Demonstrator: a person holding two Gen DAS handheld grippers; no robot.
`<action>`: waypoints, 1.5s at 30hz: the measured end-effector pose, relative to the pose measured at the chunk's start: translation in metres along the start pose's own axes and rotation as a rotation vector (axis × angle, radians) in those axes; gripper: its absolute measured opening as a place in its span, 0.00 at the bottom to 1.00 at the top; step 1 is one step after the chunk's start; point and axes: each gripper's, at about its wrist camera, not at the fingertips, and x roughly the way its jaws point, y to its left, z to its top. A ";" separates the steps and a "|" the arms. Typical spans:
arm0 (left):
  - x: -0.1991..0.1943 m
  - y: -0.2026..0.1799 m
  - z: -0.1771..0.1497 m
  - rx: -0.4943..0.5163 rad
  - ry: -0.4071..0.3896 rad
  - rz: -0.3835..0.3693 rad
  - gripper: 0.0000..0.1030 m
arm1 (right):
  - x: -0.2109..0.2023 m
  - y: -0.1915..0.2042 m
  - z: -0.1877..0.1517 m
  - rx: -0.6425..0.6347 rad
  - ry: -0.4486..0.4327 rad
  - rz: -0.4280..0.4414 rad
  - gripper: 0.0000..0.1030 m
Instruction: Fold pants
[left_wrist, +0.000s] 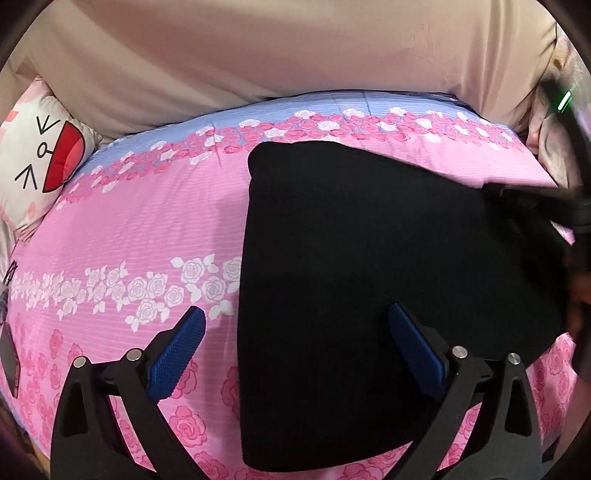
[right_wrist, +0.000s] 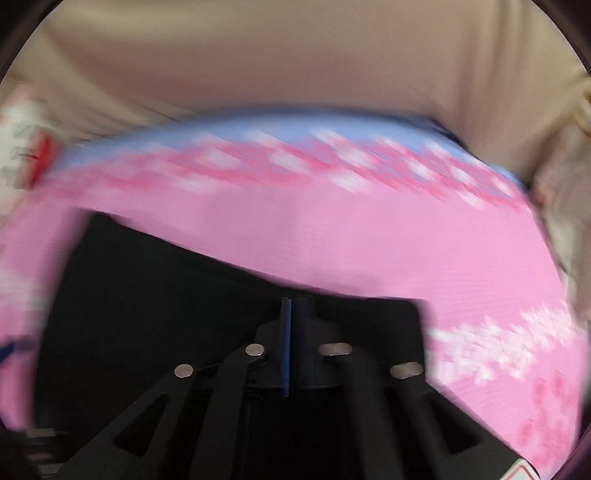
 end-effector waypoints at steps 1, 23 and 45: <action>0.000 -0.001 0.000 0.002 0.001 0.004 0.95 | -0.013 -0.011 -0.003 0.067 -0.026 0.042 0.00; -0.017 0.001 -0.016 -0.058 0.027 -0.029 0.95 | -0.103 -0.051 -0.125 0.121 -0.100 0.115 0.39; -0.033 0.041 -0.050 -0.238 0.131 -0.354 0.59 | -0.104 -0.075 -0.175 0.234 -0.033 0.345 0.57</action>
